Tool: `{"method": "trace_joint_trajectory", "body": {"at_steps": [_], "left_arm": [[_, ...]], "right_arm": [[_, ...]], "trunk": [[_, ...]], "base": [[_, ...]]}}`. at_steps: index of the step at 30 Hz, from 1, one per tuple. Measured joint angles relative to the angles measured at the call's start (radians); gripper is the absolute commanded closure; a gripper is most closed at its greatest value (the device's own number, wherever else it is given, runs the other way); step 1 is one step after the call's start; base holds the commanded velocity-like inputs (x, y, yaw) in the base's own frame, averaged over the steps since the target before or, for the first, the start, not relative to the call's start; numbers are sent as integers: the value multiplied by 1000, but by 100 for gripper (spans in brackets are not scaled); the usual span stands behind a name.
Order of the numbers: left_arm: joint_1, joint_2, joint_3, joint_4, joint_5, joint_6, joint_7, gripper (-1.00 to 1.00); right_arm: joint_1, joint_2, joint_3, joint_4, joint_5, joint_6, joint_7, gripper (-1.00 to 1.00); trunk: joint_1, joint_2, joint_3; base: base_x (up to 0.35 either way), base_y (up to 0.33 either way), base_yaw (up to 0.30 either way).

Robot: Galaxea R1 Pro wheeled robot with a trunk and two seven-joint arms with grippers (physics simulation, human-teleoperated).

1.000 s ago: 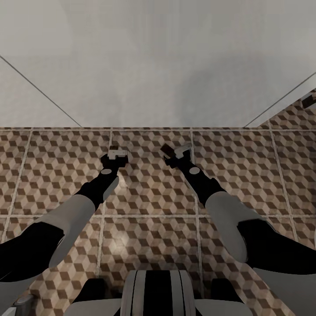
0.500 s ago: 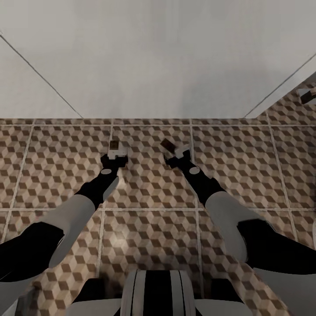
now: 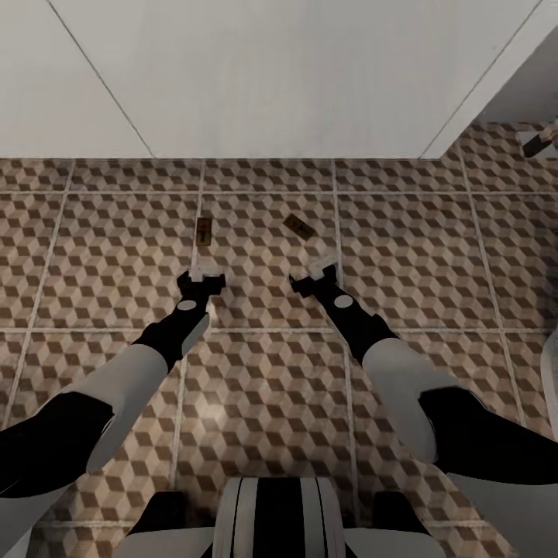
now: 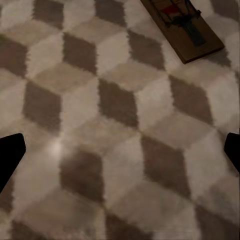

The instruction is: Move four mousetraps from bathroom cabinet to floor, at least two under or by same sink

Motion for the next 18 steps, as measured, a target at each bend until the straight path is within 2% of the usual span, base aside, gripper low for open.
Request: {"method": "trace_joint_trajectory", "body": {"at_steps": [18], "left_arm": [[0,0,0,13,0,-7,0,-100]], "right_arm": [[1,0,0,0,0,0,0,-100]], "trunk": [[0,0,0]], "base": [[-338,0,0]]}}
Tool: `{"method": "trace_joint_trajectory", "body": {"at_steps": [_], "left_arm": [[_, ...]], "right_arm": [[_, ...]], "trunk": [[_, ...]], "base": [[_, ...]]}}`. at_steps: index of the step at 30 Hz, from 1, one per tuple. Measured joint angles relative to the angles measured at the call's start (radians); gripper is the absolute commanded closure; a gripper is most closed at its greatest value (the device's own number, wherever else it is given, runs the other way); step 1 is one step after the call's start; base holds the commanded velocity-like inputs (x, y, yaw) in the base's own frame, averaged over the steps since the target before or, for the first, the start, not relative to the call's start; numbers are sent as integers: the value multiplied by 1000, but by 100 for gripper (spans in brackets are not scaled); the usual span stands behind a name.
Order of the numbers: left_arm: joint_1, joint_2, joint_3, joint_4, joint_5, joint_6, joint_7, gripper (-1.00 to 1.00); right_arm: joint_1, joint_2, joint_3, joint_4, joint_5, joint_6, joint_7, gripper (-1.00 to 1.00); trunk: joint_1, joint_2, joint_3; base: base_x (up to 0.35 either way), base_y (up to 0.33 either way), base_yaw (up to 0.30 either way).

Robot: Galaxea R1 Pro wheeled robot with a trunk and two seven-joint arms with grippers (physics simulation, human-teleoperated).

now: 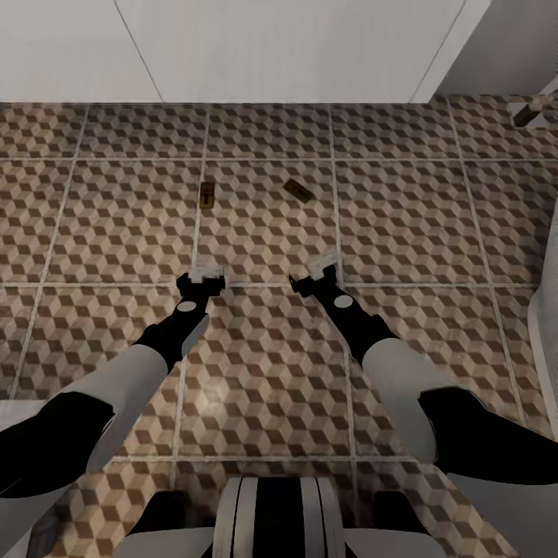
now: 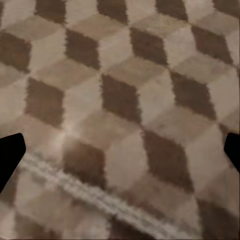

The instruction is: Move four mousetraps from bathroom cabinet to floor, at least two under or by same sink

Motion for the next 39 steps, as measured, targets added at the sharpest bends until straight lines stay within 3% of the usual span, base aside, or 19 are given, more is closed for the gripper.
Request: {"method": "trace_joint_trajectory", "body": {"at_steps": [12,21,39], "left_arm": [[0,-5,-9,17,0,0,0,-100],[0,-21,-16,18,0,1,5,-100],[0,-23,-17,20,0,2,7,-100]], "right_arm": [[0,0,0,0,0,0,1,-100],[0,0,0,-1,0,0,3,-100],[0,0,0,0,0,0,3,-100]], "trunk": [[0,0,0],[-1,0,0],[-1,0,0]], "base": [[-279,0,0],[-47,0,0],[-3,0,0]]}}
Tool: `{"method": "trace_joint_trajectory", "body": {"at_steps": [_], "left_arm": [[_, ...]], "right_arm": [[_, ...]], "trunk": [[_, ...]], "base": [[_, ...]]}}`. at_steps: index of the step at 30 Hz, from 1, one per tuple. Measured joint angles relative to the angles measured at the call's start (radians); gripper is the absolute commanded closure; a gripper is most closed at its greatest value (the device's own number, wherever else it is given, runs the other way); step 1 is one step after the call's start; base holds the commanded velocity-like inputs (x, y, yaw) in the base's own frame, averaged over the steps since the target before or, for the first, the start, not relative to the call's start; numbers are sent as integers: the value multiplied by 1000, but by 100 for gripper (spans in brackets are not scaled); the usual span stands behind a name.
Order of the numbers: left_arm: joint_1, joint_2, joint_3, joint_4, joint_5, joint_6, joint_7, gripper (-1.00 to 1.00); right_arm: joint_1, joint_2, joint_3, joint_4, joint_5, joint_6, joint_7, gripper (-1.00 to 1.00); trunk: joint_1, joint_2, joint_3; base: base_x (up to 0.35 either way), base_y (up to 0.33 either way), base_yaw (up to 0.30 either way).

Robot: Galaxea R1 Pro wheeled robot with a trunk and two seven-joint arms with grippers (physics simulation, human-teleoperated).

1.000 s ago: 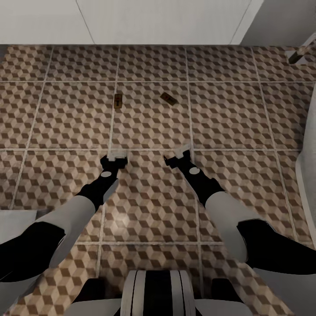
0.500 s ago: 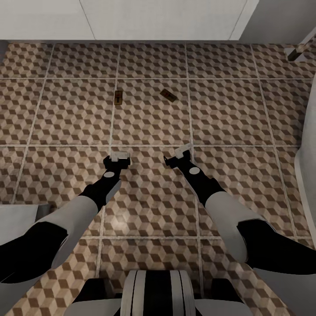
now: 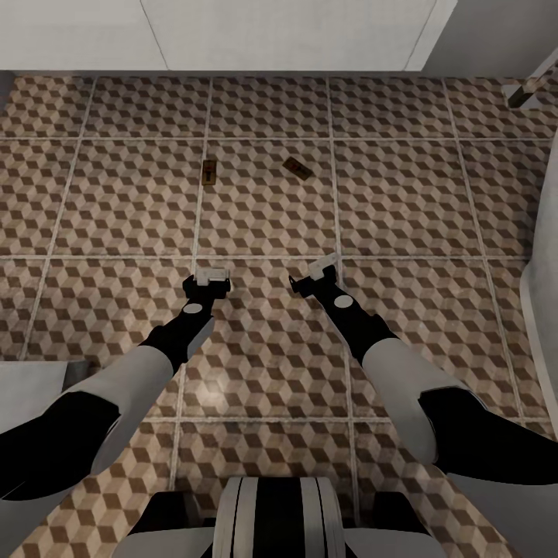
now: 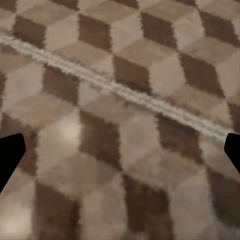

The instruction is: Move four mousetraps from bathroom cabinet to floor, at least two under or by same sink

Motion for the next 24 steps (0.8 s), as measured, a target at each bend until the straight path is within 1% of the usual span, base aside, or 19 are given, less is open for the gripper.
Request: {"method": "trace_joint_trajectory", "body": {"at_steps": [10,24], "left_arm": [[0,0,0,1,1,0,0,-100],[0,-1,0,4,1,1,-2,-100]], "right_arm": [[0,0,0,0,0,0,0,-100],[0,0,1,7,0,0,1,-100]], "trunk": [[0,0,0],[-6,3,54]], "base": [[0,0,0],[0,0,0]]}}
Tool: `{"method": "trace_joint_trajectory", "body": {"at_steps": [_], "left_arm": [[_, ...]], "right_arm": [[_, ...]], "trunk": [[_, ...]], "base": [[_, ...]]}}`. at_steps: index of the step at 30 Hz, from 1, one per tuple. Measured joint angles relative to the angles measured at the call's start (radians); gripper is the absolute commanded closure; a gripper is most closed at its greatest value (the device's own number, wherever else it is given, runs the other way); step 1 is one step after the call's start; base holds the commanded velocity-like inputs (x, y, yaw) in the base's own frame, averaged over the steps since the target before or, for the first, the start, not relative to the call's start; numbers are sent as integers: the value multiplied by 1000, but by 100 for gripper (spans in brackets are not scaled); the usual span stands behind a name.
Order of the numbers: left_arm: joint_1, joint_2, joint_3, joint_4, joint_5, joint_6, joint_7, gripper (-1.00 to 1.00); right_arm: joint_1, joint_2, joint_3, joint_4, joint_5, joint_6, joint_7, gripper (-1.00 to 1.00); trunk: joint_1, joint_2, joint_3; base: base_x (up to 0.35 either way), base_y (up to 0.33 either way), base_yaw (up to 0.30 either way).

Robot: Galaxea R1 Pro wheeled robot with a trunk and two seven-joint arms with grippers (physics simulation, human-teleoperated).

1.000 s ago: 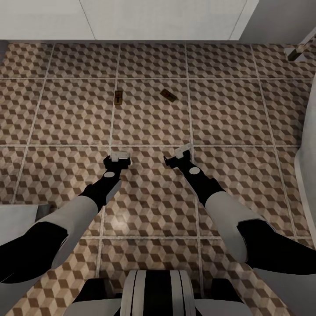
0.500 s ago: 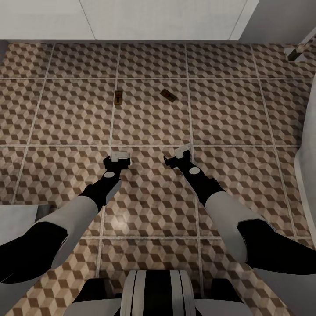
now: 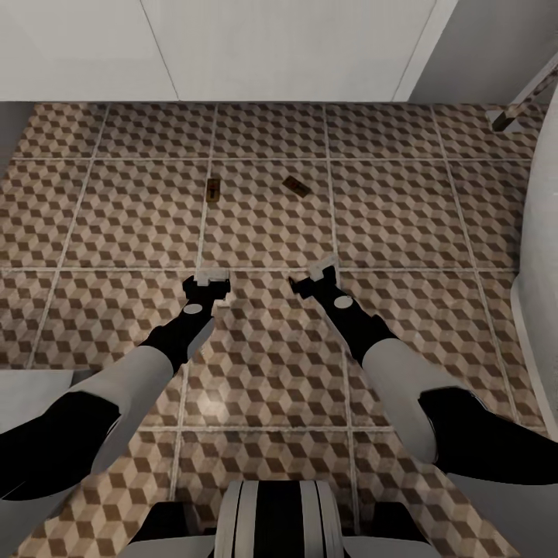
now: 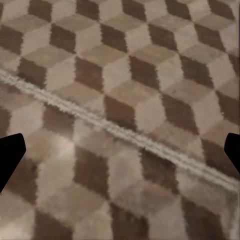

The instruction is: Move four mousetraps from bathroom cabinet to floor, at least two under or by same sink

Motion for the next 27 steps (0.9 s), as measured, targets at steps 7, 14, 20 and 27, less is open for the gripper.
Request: {"method": "trace_joint_trajectory", "body": {"at_steps": [7,14,20,27], "left_arm": [[0,0,-2,1,0,-2,0,-100],[1,-1,-4,2,0,-2,0,-100],[1,-1,-4,2,0,-2,-1,-100],[1,-1,-5,9,0,-2,-2,-100]], "right_arm": [[0,0,-1,26,1,-11,0,-100],[0,0,0,34,2,-30,0,-100],[0,0,-1,54,2,-35,1,-100],[0,0,-2,86,4,-60,0,-100]], "trunk": [[-3,2,27],[-6,3,54],[-9,5,77],[-12,6,104]], "base": [[0,0,0],[0,0,0],[0,0,0],[0,0,0]]}}
